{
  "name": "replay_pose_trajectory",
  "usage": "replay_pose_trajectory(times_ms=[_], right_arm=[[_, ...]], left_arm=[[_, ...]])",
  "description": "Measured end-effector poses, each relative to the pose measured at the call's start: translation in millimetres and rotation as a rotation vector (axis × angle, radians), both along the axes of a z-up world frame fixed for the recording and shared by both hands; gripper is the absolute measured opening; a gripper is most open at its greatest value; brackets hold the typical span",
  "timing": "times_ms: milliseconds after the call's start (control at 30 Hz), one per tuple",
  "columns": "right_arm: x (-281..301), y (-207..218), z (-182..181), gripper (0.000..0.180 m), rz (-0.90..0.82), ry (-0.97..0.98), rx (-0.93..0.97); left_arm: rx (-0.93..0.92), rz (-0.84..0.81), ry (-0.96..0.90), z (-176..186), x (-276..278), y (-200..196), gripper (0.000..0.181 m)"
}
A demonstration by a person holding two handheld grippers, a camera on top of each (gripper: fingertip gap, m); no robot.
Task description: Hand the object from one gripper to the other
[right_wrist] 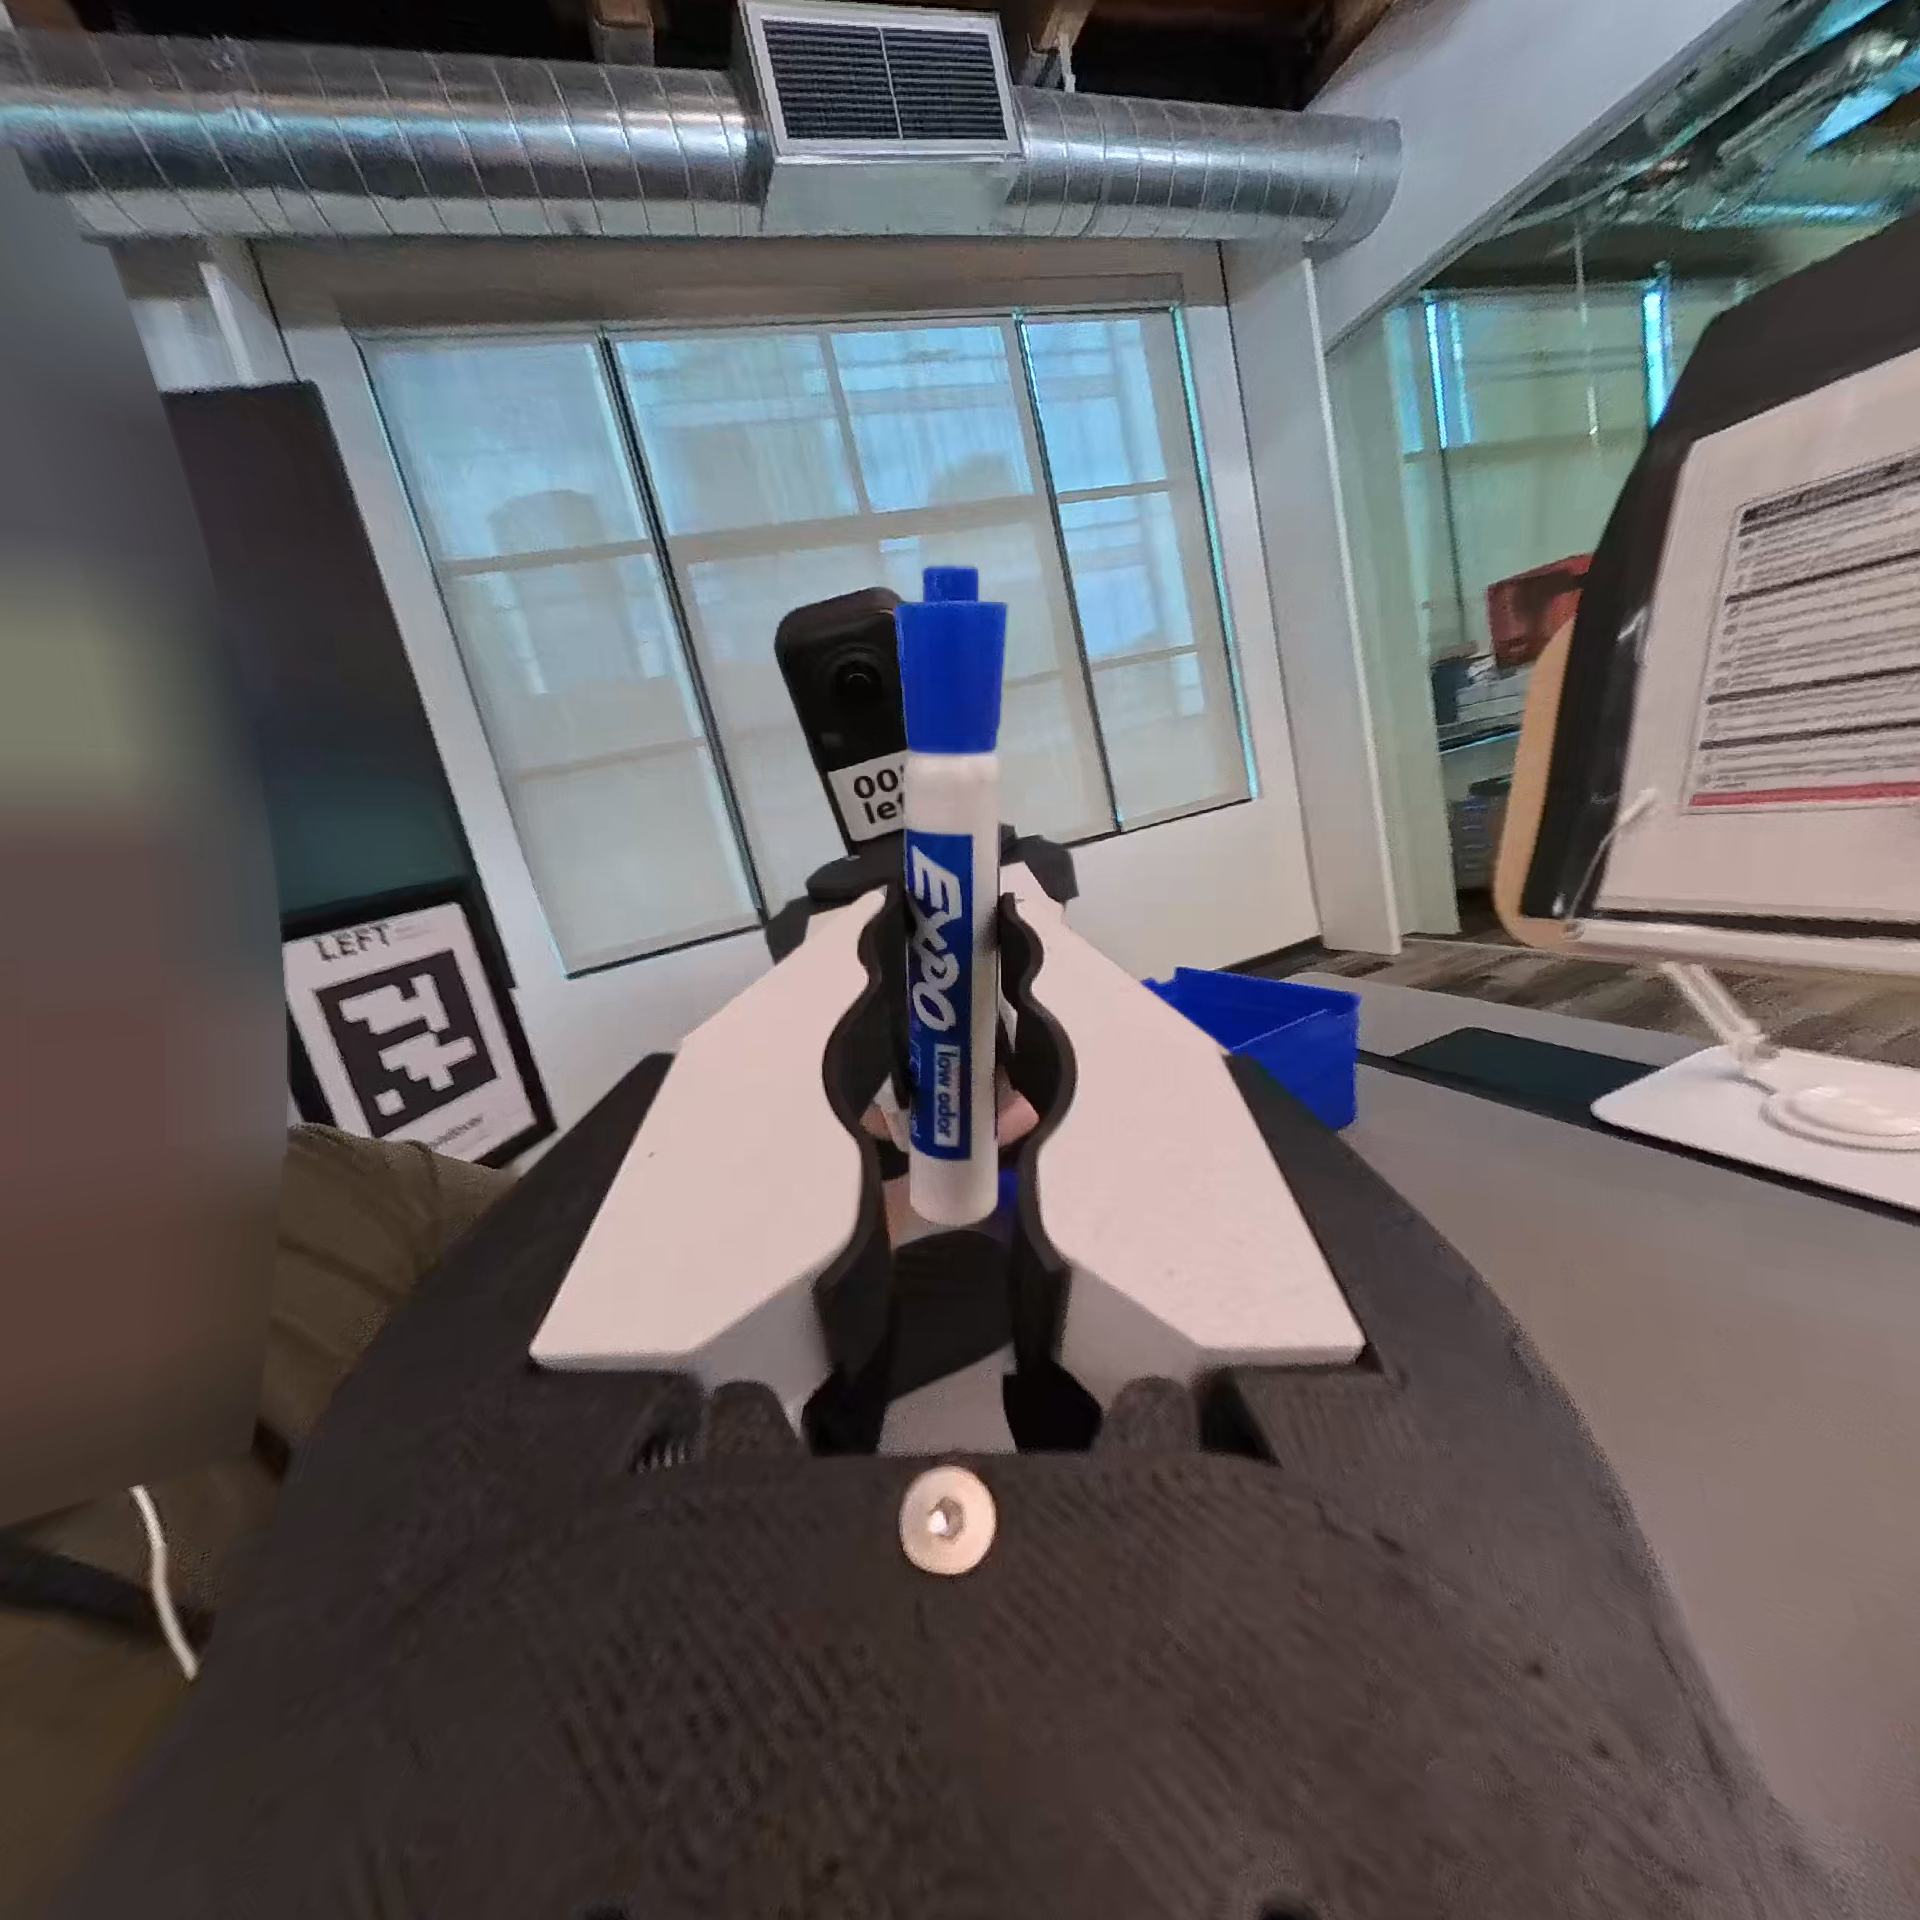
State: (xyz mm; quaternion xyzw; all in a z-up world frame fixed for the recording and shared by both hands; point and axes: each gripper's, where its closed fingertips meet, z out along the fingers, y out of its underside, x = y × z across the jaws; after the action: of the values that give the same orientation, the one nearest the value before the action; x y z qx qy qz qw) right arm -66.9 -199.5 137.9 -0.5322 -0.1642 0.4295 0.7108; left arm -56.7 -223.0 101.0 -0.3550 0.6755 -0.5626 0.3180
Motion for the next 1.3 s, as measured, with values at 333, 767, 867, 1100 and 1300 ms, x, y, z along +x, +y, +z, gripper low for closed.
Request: replay_pose_trajectory(times_ms=[333, 767, 867, 1100, 1300], right_arm=[[-9.0, 18.7, 105.2, 0.050, -0.333, -0.332, 0.387], [-43.9, 67.0, 147.7, 0.040, -0.060, -0.019, 0.396], [-37.3, 78.6, 146.5, 0.041, -0.014, 0.026, 0.339], [-38.1, 106.9, 121.6, 0.043, -0.053, -0.087, 0.251], [-44.3, 113.1, 109.9, 0.043, 0.013, -0.103, 0.195]], left_arm=[[-0.152, 0.147, -0.208, 71.5, -65.1, 81.4, 0.017], [-0.015, 0.449, -0.557, 109.9, -103.9, 144.3, 0.016], [-0.013, 0.440, -0.558, 100.6, -90.3, 141.5, 0.016], [-0.025, 0.452, -0.502, 82.9, -77.4, 135.7, 0.016], [0.011, 0.458, -0.502, 81.0, -74.1, 130.0, 0.016]])
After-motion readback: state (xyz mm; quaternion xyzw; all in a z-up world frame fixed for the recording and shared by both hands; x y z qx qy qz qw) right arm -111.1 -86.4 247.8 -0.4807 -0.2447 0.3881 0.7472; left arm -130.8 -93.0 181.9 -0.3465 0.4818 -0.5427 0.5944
